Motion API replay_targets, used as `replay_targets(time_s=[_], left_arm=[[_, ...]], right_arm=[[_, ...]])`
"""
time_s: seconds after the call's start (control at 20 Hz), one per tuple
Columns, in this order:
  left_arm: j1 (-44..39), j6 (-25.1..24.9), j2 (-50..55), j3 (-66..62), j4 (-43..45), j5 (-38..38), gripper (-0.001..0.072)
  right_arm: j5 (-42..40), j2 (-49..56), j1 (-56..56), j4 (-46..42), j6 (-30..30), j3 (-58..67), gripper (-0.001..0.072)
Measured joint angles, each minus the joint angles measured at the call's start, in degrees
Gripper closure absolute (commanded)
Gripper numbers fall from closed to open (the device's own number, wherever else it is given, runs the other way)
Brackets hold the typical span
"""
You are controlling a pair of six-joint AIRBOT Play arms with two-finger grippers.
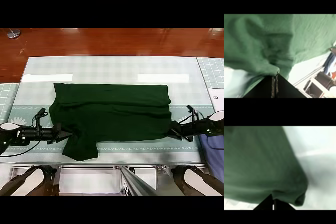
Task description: Fold the shirts.
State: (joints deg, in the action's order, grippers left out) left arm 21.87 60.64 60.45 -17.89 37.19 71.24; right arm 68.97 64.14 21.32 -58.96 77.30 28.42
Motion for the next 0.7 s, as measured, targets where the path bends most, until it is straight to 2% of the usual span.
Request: replay_targets(time_s=[0.2,0.4,0.7], left_arm=[[-0.02,0.0,0.15,-6.82,-0.33,1.38,0.0684],[-1.16,2.45,2.32,-16.41,-1.18,0.22,0.0684],[-5.81,6.67,14.88,-33.86,-2.27,-7.15,0.0684]], right_arm=[[1.22,0.33,-0.04,2.1,-0.85,6.91,0.0694],[0.39,4.85,-0.52,6.58,-0.72,16.22,0.0694],[-1.88,18.27,-4.59,10.84,-0.52,30.71,0.0694]])
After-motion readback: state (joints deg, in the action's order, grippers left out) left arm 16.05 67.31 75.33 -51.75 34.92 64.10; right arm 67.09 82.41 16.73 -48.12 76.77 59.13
